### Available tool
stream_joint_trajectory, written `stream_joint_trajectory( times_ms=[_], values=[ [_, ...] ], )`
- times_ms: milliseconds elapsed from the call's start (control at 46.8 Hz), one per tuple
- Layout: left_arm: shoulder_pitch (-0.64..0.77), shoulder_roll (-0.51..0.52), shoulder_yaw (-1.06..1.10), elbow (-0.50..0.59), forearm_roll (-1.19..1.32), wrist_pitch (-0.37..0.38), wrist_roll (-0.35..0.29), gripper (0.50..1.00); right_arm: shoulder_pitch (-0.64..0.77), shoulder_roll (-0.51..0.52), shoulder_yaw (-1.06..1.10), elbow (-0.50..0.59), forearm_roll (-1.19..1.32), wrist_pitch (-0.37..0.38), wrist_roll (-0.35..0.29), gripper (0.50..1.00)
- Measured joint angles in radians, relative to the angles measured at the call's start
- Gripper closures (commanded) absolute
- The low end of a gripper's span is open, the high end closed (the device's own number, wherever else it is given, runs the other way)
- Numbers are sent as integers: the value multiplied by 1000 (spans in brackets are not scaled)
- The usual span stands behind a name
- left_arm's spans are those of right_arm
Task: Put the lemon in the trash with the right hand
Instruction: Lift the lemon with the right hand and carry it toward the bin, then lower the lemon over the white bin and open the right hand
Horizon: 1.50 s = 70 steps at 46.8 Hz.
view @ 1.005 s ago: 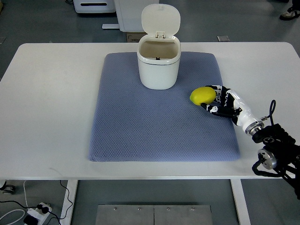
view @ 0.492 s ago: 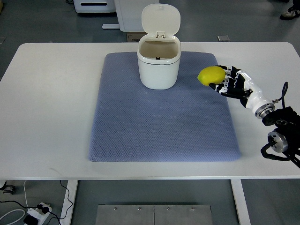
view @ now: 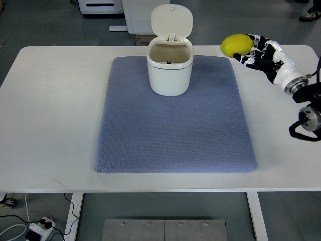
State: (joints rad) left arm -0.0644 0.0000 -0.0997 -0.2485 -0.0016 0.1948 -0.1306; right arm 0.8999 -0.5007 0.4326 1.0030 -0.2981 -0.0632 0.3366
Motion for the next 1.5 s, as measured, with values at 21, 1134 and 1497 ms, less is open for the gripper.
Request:
stream_joint_trajectory(
  times_ms=[21,1134,1497],
  values=[
    [0,0,0,0,0,0,0,500,9,0,-6,0,2,-1,-2,967],
    [0,0,0,0,0,0,0,500,310,170,-267,-17,119,-48,-114,973],
    [0,0,0,0,0,0,0,500,315,234,-296,-120,109,-66,-114,948]
  ],
)
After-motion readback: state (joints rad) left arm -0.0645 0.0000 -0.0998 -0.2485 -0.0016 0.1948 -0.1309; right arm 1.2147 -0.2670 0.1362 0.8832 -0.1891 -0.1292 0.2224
